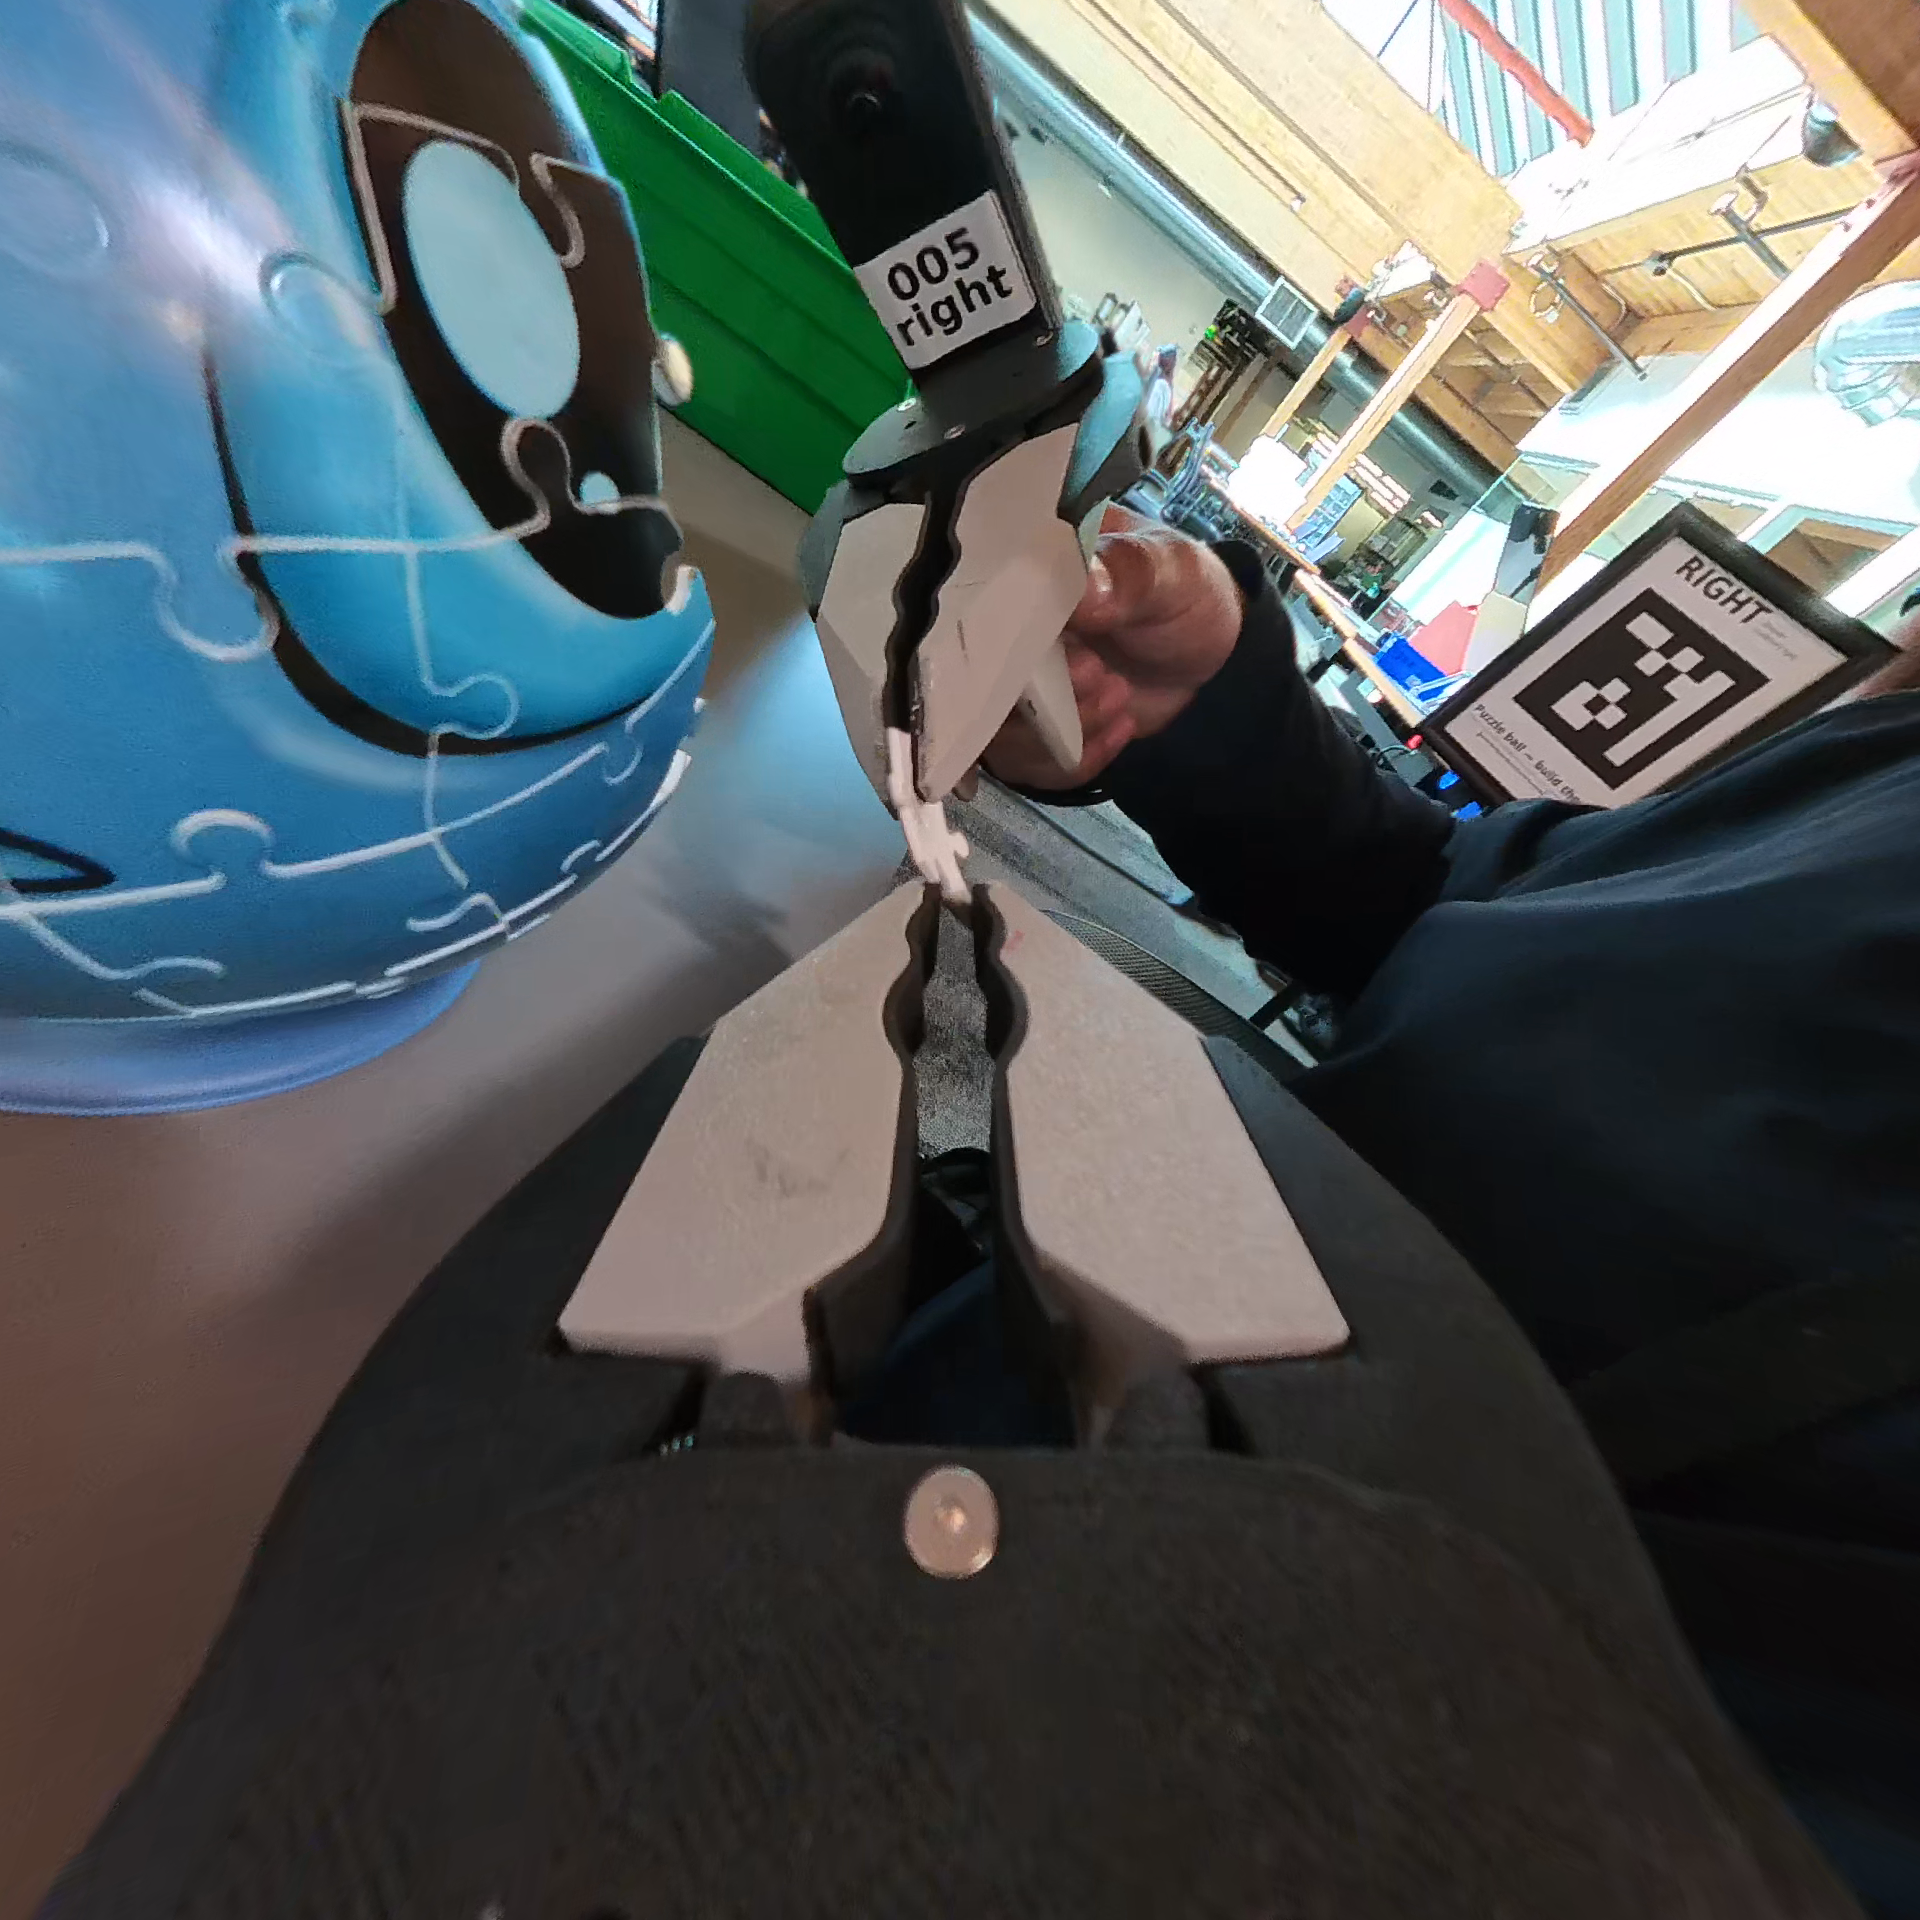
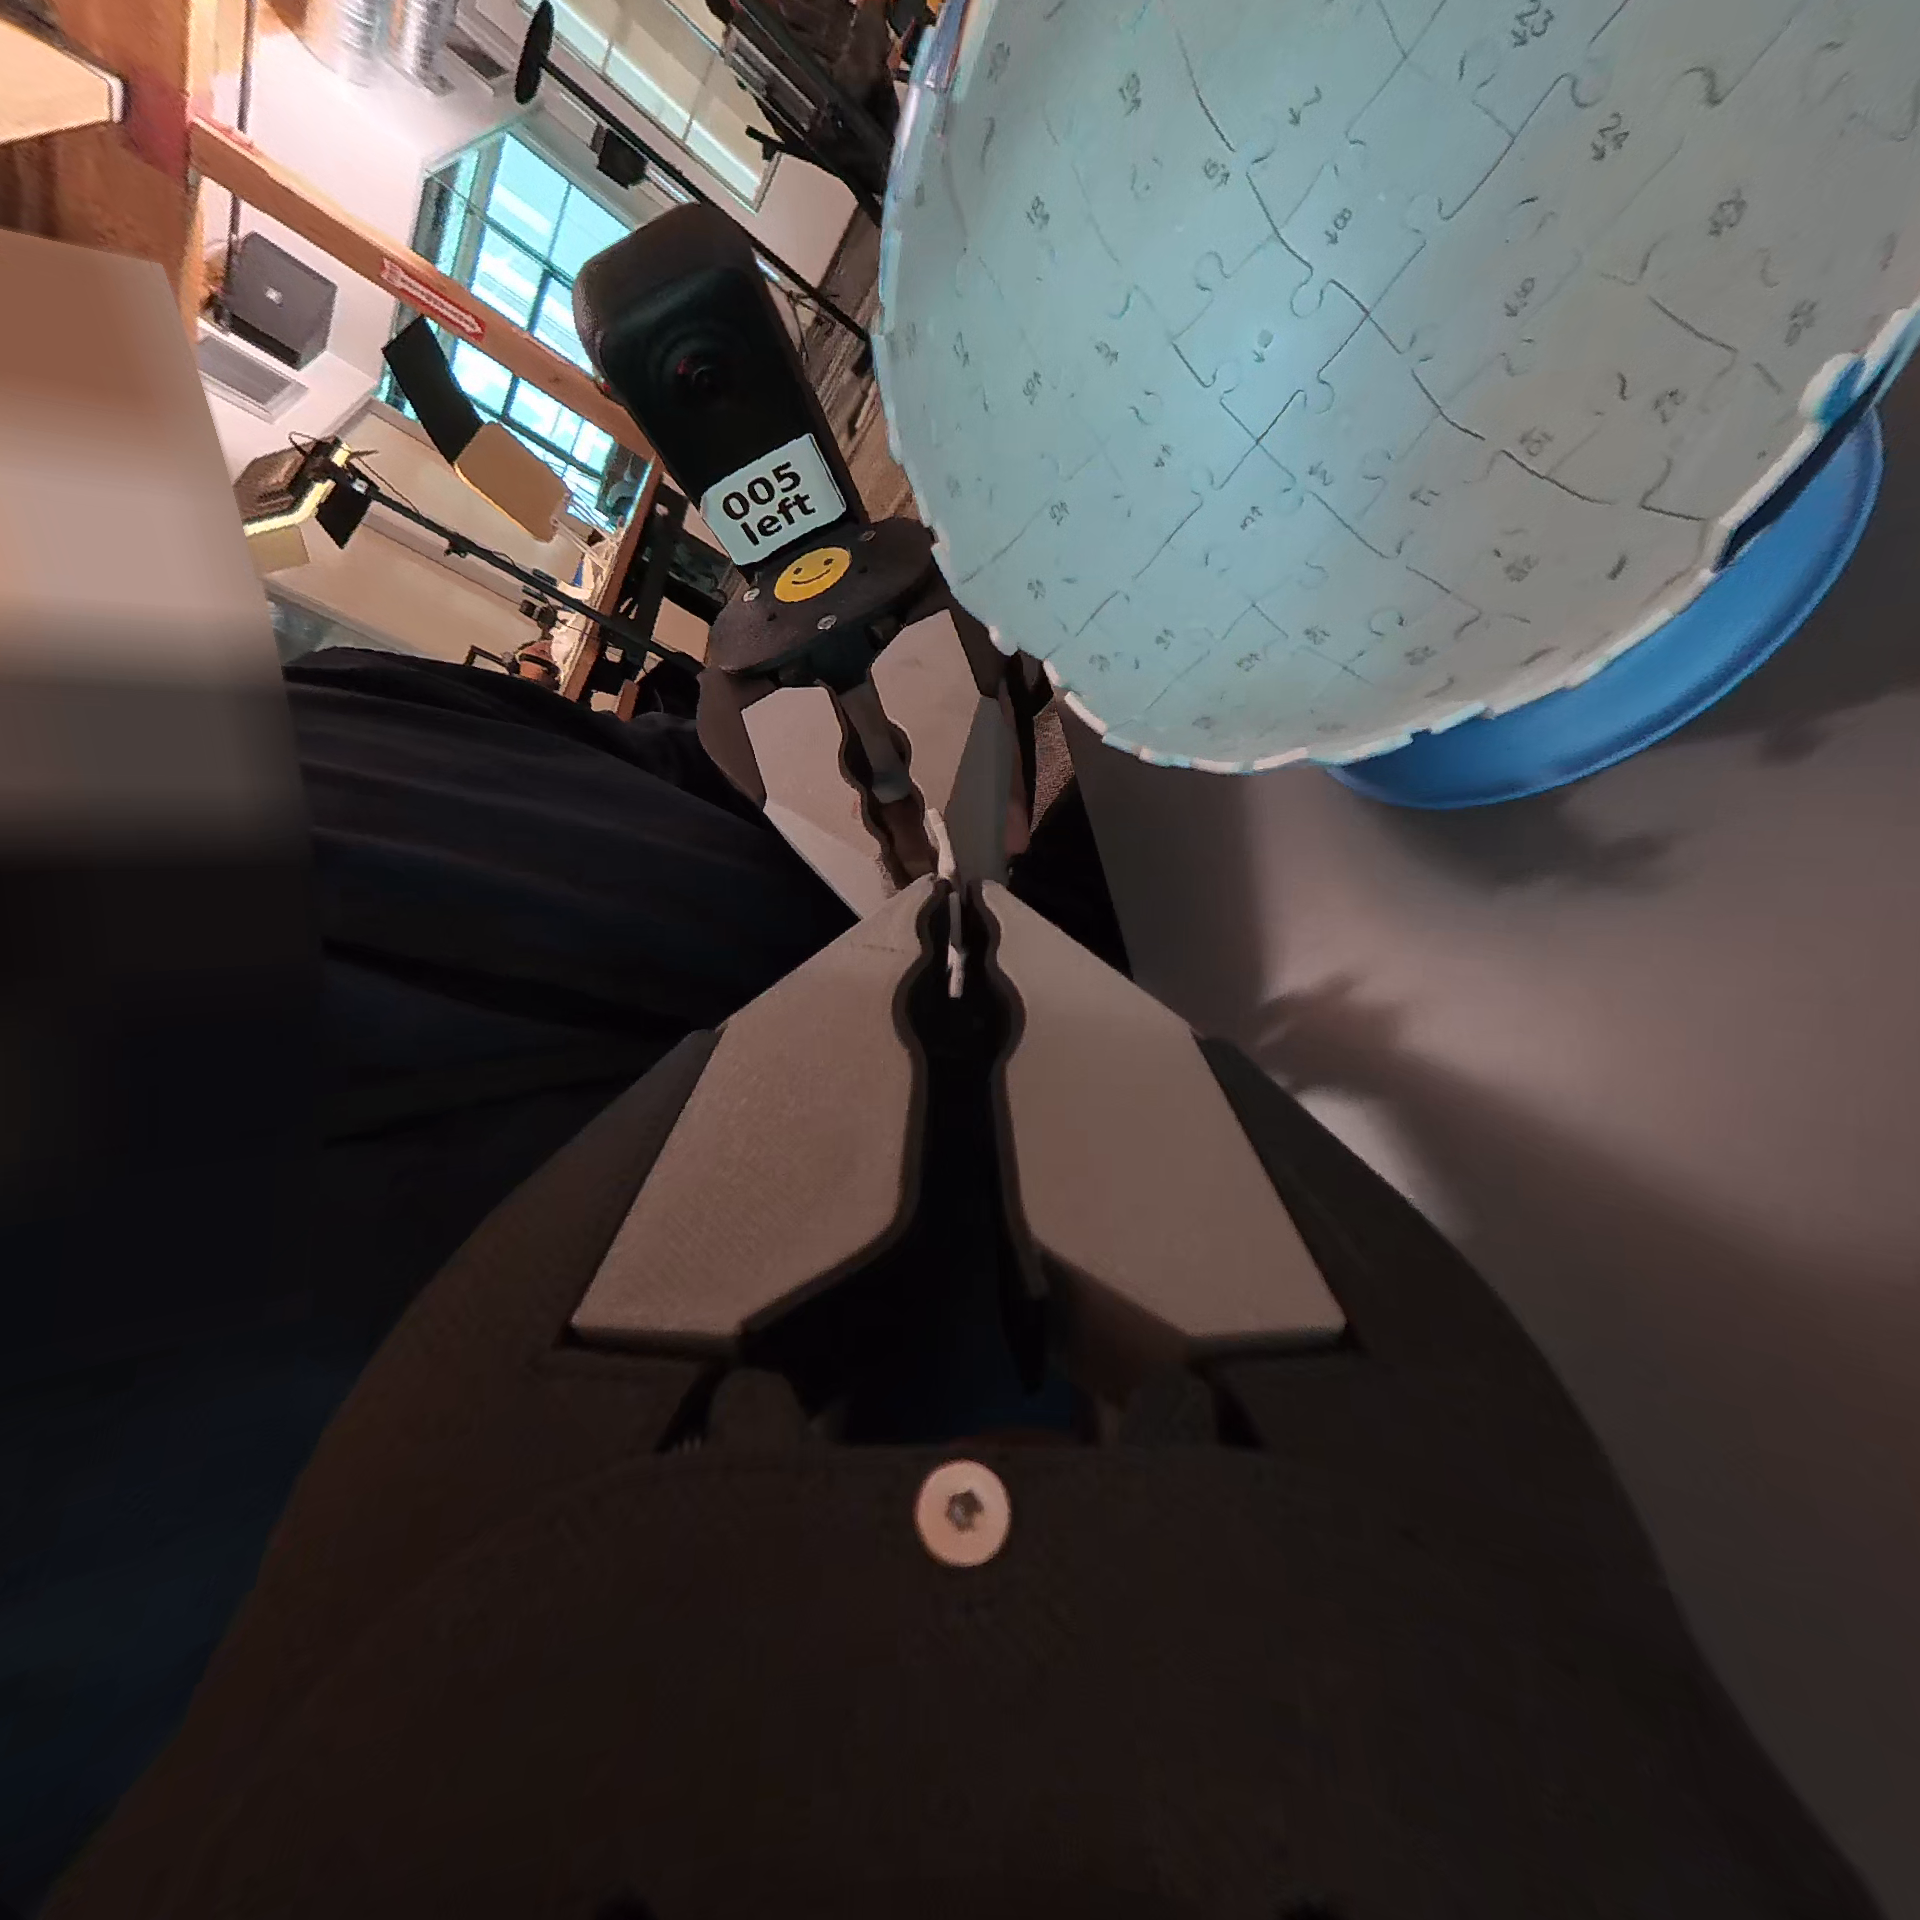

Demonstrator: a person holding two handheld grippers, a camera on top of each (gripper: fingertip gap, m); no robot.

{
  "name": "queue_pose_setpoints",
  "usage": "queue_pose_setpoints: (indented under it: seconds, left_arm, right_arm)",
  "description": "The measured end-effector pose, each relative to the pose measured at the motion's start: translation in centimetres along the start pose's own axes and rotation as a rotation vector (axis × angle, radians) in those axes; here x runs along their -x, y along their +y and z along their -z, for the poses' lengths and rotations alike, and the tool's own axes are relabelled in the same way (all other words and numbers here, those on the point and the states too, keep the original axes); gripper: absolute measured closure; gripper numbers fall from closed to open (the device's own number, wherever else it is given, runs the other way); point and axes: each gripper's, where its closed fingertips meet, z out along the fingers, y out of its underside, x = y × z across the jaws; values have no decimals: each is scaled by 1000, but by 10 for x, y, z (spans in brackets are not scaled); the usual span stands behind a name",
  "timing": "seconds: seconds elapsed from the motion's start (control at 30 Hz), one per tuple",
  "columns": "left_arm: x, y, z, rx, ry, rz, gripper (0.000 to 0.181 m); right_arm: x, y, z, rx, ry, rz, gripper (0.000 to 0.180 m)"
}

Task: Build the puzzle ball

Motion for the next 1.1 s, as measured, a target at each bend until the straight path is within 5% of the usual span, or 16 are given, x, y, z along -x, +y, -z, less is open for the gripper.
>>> queue_pose_setpoints:
  seconds: [0.6,0.9,1.1]
  left_arm:
    - [-13,24,-7,112,29,-74,180]
    - [-17,12,-2,25,106,61,171]
    - [0,3,5,-39,23,64,181]
  right_arm:
    - [8,8,-16,63,-36,17,180]
    - [6,1,-14,-14,-49,2,180]
    - [8,-3,-9,-76,-9,43,180]
